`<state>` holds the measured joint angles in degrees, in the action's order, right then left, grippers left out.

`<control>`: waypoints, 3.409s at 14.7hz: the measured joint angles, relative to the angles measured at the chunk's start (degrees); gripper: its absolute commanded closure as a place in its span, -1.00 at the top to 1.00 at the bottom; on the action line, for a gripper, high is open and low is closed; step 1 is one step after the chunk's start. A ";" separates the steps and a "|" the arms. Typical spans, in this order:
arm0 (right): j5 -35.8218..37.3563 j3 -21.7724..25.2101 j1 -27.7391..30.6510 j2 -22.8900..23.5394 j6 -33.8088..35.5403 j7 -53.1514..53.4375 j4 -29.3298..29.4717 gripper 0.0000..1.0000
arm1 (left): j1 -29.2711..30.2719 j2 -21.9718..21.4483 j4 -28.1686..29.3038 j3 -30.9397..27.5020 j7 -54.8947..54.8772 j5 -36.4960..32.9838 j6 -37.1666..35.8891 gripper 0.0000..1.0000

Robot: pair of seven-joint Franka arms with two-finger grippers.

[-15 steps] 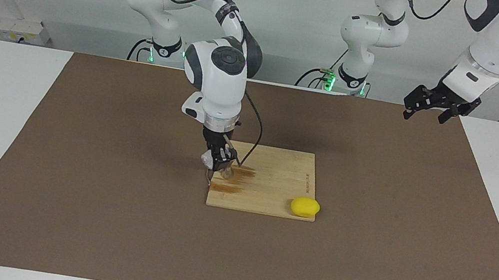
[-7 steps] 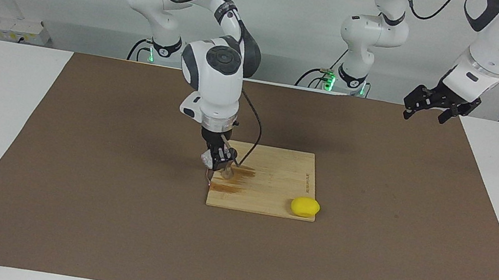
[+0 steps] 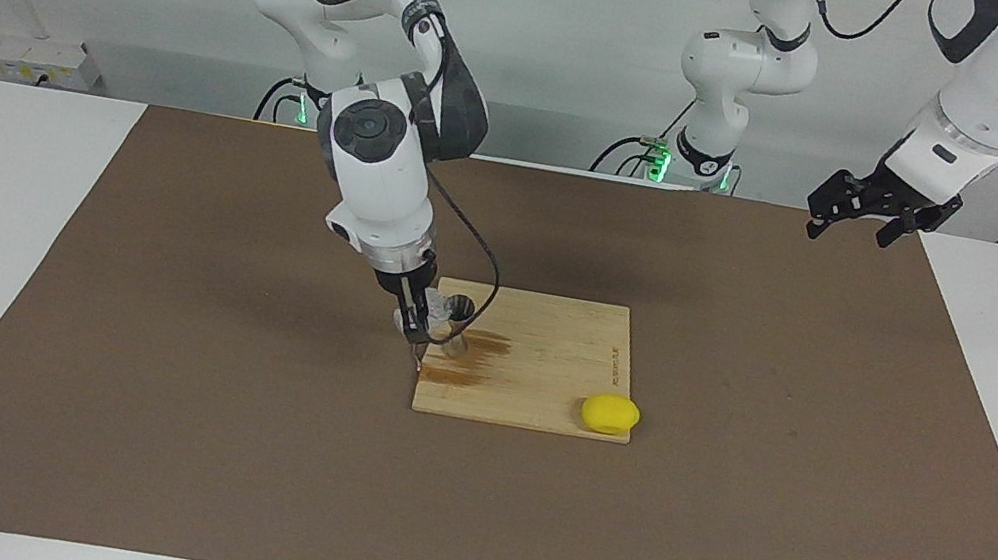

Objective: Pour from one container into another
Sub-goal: 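Carry the glass cup back toward its starting spot with the right gripper, then lower the glass cup onto the table and open the right gripper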

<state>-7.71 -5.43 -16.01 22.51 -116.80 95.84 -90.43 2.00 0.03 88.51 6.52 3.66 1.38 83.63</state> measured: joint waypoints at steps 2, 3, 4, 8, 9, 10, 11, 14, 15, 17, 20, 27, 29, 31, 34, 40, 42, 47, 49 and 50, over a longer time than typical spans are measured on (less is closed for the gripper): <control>-2.37 0.00 1.56 0.00 0.02 -0.47 -0.13 -1.00 | 0.00 0.00 0.00 0.00 0.00 0.00 0.00 1.00; -3.83 0.01 2.57 0.00 0.06 -1.13 -0.28 -1.00 | 0.00 0.00 0.00 0.00 0.00 0.00 0.00 1.00; -5.67 0.02 3.71 0.01 0.10 -2.10 -0.51 -1.00 | 0.00 0.00 0.00 0.00 0.00 0.00 0.00 1.00; -14.44 0.08 8.73 -0.02 -0.55 -6.89 -2.06 -1.00 | 0.00 0.00 0.00 0.00 0.00 0.00 -0.01 1.00; -17.07 0.11 10.16 -0.14 -1.58 -8.76 -3.20 -1.00 | 0.00 0.00 0.00 0.00 0.00 0.00 -0.01 1.00; -19.77 0.14 11.58 -0.35 -3.05 -10.76 -4.92 -1.00 | 0.00 0.00 0.00 0.00 0.00 0.00 -0.01 1.00; -22.26 0.17 13.10 -0.68 -4.46 -12.77 -7.13 -1.00 | 0.00 0.00 0.00 0.00 0.00 0.00 -0.01 1.00; -27.56 0.21 17.95 -1.63 -5.58 -19.01 -12.65 -1.00 | 0.00 0.00 0.00 0.00 0.00 0.00 -0.01 1.00; -28.68 0.21 19.42 -1.73 -5.58 -20.86 -13.71 -1.00 | 0.00 0.00 0.00 0.00 0.00 0.00 -0.01 1.00; -31.13 0.21 21.64 -1.73 -5.58 -25.01 -15.48 -1.00 | 0.00 0.00 0.00 0.00 0.00 0.00 -0.01 1.00; -35.04 0.21 24.73 -1.68 -5.41 -32.58 -18.44 -1.00 | 0.00 0.00 0.00 0.00 0.00 0.00 -0.01 1.00; -37.14 0.17 30.10 0.36 -2.43 -42.75 -20.69 -1.00 | 0.00 0.00 0.00 0.00 0.00 0.00 -0.01 1.00; -37.14 0.01 29.97 0.54 -2.72 -43.50 -21.57 -1.00 | 0.00 0.00 0.00 0.00 0.00 0.00 -0.01 1.00; -37.14 -0.03 29.86 0.54 -3.51 -43.57 -22.47 -0.57 | 0.00 0.00 0.00 0.00 0.00 0.00 -0.01 1.00; -37.14 -0.07 29.77 0.54 -4.03 -43.82 -23.10 0.98 | 0.00 0.00 0.00 0.00 0.00 0.00 -0.01 1.00; -35.49 0.07 29.90 -0.39 -5.38 -46.20 -23.35 1.00 | 0.00 0.00 0.00 0.00 0.00 0.00 -0.01 1.00; -30.98 0.28 30.15 -1.35 -5.39 -47.05 -23.43 1.00 | 0.00 0.00 0.00 0.00 0.00 0.00 -0.01 1.00; -15.84 0.20 30.33 -5.08 -4.72 -53.04 -23.65 1.00 | 0.00 0.00 0.00 0.00 0.00 0.00 -0.01 1.00; -10.83 0.06 29.88 -7.15 -2.84 -56.34 -23.77 1.00 | 0.00 0.00 0.00 0.00 0.00 0.00 -0.01 1.00; -8.28 -0.09 29.50 -8.20 -1.83 -58.33 -23.80 1.00 | 0.00 0.00 0.00 0.00 0.00 0.00 -0.01 1.00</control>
<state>-15.99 -5.52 13.50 14.31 -118.63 37.51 -114.24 2.00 0.03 88.51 6.52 3.66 1.38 83.62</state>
